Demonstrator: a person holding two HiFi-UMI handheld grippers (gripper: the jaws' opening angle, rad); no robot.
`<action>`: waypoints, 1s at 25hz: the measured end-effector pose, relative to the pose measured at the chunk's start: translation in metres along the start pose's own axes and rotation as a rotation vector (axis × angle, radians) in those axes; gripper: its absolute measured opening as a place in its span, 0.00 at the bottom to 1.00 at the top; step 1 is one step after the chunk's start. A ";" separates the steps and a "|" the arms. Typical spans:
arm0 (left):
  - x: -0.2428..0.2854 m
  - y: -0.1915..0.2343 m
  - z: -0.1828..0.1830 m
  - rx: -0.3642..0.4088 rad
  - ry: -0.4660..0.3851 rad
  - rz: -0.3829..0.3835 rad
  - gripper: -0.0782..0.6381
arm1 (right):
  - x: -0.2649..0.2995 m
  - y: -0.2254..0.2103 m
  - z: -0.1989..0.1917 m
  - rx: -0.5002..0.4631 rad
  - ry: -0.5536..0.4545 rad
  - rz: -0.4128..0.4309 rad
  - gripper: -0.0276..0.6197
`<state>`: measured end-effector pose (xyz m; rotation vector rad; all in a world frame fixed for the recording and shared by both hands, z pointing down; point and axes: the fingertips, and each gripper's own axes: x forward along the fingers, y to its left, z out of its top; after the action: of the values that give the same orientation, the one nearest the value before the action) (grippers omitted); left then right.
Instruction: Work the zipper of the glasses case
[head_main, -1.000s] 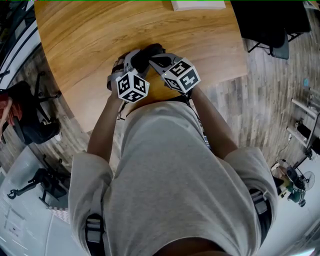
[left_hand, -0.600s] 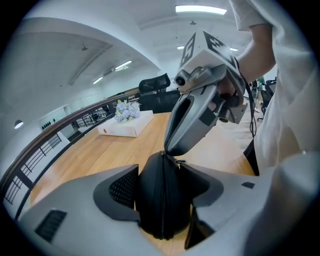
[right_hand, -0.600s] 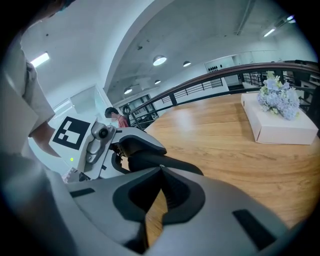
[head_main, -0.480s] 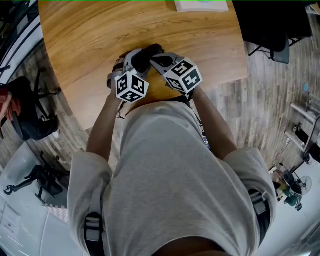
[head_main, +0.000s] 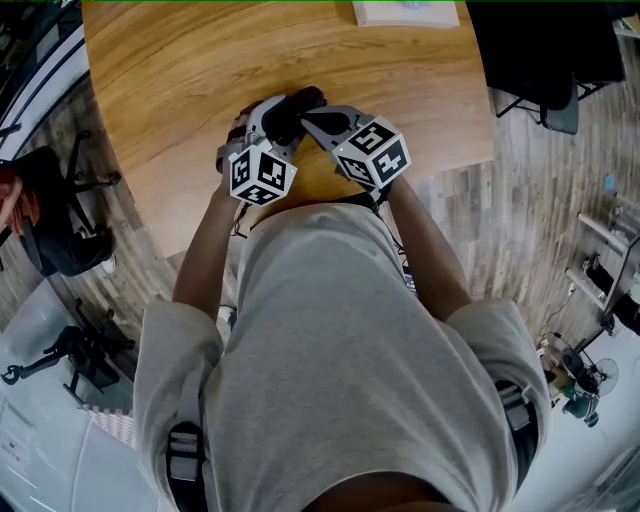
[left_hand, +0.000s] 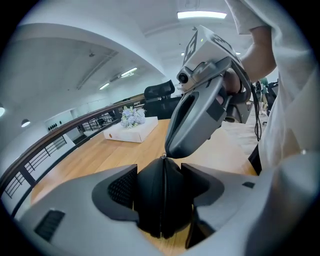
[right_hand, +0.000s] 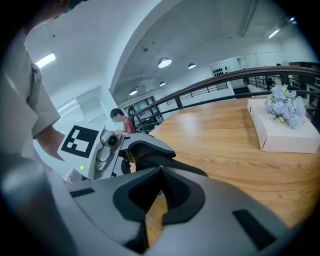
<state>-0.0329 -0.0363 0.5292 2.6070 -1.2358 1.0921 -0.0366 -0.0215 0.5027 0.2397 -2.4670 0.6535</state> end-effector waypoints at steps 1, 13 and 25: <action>-0.001 0.001 -0.001 0.001 -0.003 0.006 0.49 | -0.001 0.000 0.001 0.001 -0.004 0.007 0.08; -0.006 0.001 -0.012 -0.003 0.004 -0.005 0.49 | 0.001 0.003 0.005 0.004 -0.016 0.055 0.08; -0.006 0.004 -0.009 -0.012 0.009 -0.010 0.49 | 0.008 0.004 0.007 -0.046 -0.001 0.026 0.08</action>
<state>-0.0437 -0.0324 0.5318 2.5937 -1.2220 1.0897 -0.0479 -0.0221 0.5005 0.1909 -2.4873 0.6062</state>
